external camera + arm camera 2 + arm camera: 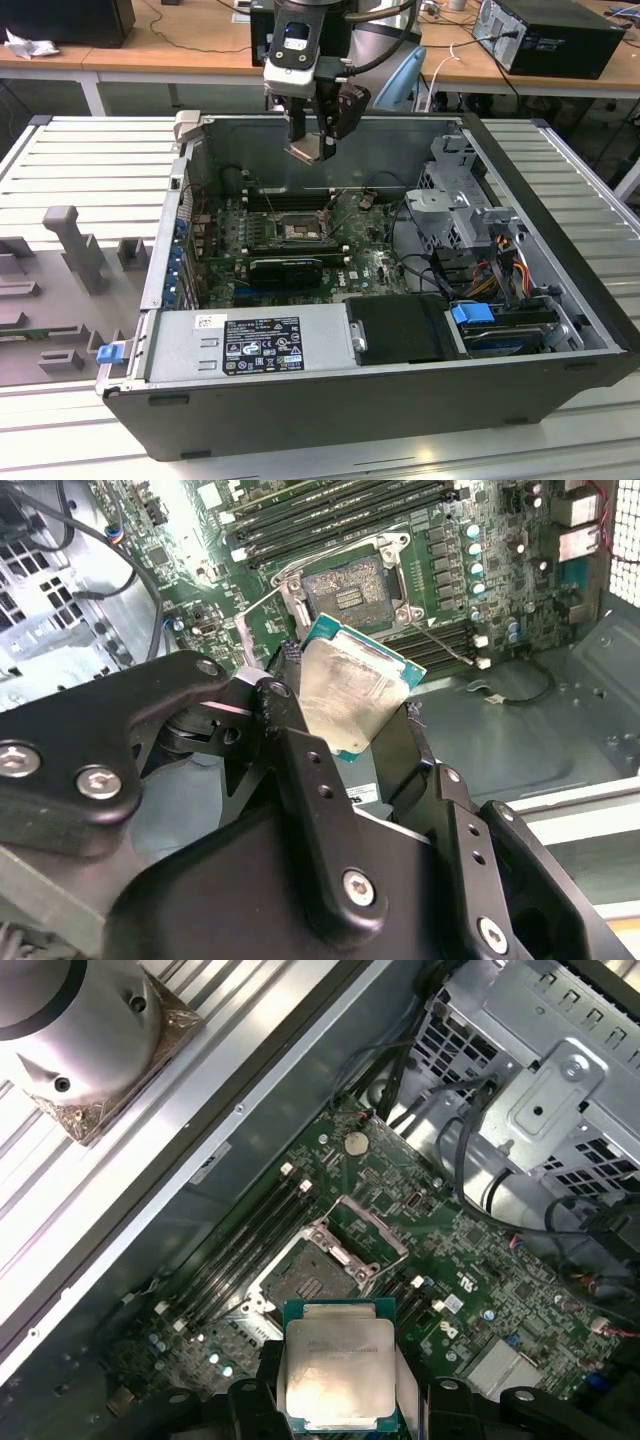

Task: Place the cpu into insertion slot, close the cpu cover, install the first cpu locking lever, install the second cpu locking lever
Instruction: 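Place the cpu into insertion slot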

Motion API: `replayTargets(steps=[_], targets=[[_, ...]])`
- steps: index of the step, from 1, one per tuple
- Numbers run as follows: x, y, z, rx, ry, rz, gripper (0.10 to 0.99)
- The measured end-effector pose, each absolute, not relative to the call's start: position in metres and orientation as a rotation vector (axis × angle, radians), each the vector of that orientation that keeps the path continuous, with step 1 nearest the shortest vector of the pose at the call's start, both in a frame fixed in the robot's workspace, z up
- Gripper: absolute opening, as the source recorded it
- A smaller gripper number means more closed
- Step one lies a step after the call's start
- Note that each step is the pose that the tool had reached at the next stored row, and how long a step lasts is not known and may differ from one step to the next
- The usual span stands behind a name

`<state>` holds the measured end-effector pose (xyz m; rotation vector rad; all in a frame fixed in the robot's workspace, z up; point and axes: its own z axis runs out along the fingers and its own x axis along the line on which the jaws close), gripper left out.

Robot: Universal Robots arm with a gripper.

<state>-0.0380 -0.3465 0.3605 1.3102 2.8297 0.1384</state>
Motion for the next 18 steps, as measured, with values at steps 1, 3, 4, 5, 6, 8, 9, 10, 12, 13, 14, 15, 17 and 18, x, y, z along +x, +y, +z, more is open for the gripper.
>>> replayTargets(steps=[1, 3, 4, 5, 6, 8, 9, 10, 12, 13, 14, 15, 17, 18], targets=[[-0.0380, -0.3465, 0.3604, 1.323, 2.823, 0.138, 0.525], [-0.0379, -0.3465, 0.3603, 1.358, 2.805, 0.138, 0.525], [-0.0380, -0.3465, 0.3603, 1.368, 2.801, 0.138, 0.525], [-0.0380, -0.3465, 0.3602, 1.386, 2.791, 0.137, 0.525], [-0.0380, -0.3465, 0.3602, 1.398, 2.785, 0.137, 0.525], [-0.0380, -0.3465, 0.3601, 1.420, 2.772, 0.137, 0.525], [-0.0380, -0.3465, 0.3601, 1.433, 2.765, 0.137, 0.525], [-0.0380, -0.3465, 0.3601, 1.444, 2.759, 0.137, 0.525], [-0.0380, -0.3465, 0.3600, 1.471, 2.744, 0.136, 0.525], [-0.0380, -0.3465, 0.3599, 1.493, 2.731, 0.136, 0.525], [-0.0380, -0.3465, 0.3598, 1.507, 2.723, 0.135, 0.525], [-0.0380, -0.3465, 0.3597, 1.534, 2.707, 0.134, 0.525], [-0.0380, -0.3465, 0.3595, 1.569, 2.685, 0.133, 0.525], [-0.0380, -0.3464, 0.3595, 1.578, 2.679, 0.132, 0.525]])
